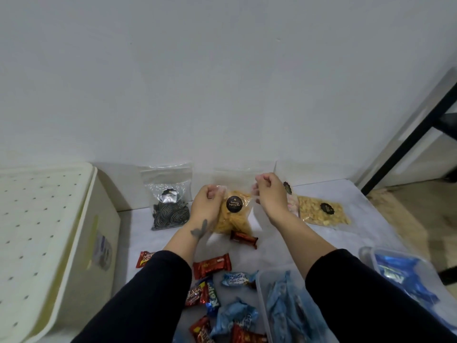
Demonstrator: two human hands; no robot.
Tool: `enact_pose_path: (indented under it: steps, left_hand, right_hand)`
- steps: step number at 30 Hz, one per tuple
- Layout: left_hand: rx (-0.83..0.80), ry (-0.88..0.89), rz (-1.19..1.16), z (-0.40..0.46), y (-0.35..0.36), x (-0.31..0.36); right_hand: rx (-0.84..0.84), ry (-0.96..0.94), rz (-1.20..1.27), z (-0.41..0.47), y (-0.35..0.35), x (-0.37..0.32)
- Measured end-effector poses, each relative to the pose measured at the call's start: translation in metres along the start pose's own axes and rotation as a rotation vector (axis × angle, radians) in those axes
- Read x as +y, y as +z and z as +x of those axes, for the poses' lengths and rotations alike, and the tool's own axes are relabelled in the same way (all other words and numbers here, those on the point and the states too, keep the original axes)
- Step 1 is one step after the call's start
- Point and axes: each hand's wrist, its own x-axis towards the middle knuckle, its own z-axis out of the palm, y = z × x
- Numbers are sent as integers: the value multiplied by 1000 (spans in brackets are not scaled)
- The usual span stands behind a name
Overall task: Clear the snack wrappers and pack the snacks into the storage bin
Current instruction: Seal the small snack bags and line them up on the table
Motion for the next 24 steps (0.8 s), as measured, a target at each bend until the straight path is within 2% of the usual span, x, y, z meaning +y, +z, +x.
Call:
enact_pose_path:
  steps: [5, 10, 16, 24]
  left_hand:
    - [22, 162, -130, -10, -10, 22]
    - [43, 121, -278, -23, -8, 34]
    - [21, 74, -306, -30, -9, 33]
    - [31, 80, -330, -37, -8, 36]
  right_hand:
    - [-74, -148, 47, -24, -18, -3]
    - [-105, -166, 9, -40, -32, -11]
    - [-152, -155, -72, -51, -45, -14]
    - [-173, -253, -344, -49, -50, -25]
